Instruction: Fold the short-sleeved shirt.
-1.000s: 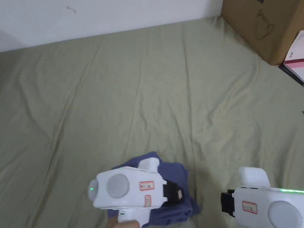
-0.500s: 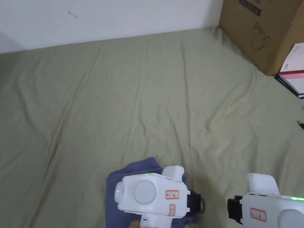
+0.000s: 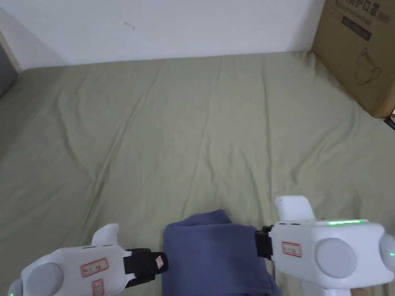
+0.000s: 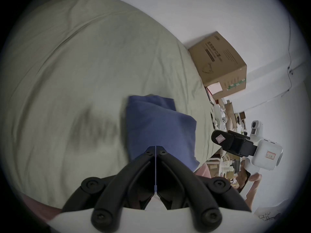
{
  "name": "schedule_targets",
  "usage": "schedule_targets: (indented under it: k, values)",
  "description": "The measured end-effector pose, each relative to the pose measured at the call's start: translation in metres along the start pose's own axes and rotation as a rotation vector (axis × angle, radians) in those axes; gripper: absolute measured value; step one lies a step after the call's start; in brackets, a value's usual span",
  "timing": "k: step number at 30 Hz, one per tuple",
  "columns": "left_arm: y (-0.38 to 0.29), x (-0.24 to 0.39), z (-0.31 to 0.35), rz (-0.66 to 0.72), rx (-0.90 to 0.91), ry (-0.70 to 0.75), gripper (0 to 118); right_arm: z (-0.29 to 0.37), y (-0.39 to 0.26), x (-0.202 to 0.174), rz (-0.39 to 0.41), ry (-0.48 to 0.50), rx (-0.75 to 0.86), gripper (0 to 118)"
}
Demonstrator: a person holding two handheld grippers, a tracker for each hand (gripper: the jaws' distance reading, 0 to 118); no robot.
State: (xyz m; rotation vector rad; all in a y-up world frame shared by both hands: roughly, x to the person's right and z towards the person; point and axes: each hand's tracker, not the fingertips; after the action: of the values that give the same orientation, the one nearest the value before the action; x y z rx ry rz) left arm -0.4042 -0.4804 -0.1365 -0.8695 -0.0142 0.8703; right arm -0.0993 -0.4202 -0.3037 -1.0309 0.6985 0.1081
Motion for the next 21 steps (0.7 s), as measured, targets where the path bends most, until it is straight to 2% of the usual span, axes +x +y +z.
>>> schedule_targets:
  k: [4, 7, 9, 11, 12, 13, 14, 15, 17, 18, 21]
  values:
    - [-0.009, -0.026, 0.002, 0.113, 0.021, -0.03, 0, -0.04, 0.0, -0.014, 0.029, 0.01, -0.085, 3]
    - [-0.011, -0.038, 0.002, 0.144, 0.028, -0.071, 1, -0.066, -0.012, -0.013, 0.034, -0.043, -0.163, 3]
    - [-0.011, -0.041, 0.0, 0.143, 0.018, -0.076, 3, -0.077, -0.019, -0.008, 0.025, -0.025, -0.174, 3]
    - [-0.009, -0.042, -0.002, 0.131, 0.01, -0.081, 19, -0.079, -0.021, -0.006, 0.014, -0.024, -0.17, 3]
    - [-0.008, -0.043, -0.005, 0.127, 0.002, -0.083, 37, -0.078, -0.019, -0.007, 0.01, -0.024, -0.17, 3]
    - [-0.006, -0.044, -0.009, 0.133, -0.006, -0.088, 73, -0.078, -0.017, -0.008, 0.012, -0.025, -0.173, 3]
    - [-0.004, -0.045, -0.013, 0.136, -0.024, -0.097, 100, -0.078, -0.016, -0.009, 0.024, -0.029, -0.177, 3]
    - [-0.002, -0.045, -0.019, 0.143, -0.047, -0.106, 116, -0.079, -0.016, -0.01, 0.039, -0.034, -0.181, 3]
    - [-0.001, -0.046, -0.026, 0.156, -0.03, -0.137, 118, -0.08, -0.017, -0.011, 0.045, -0.039, -0.18, 3]
    - [0.002, -0.047, -0.033, 0.165, -0.021, -0.199, 118, -0.079, -0.018, -0.01, 0.042, -0.04, -0.179, 3]
    - [0.007, -0.054, -0.064, 0.26, -0.076, -0.295, 118, -0.08, -0.017, -0.008, 0.029, -0.035, -0.178, 3]
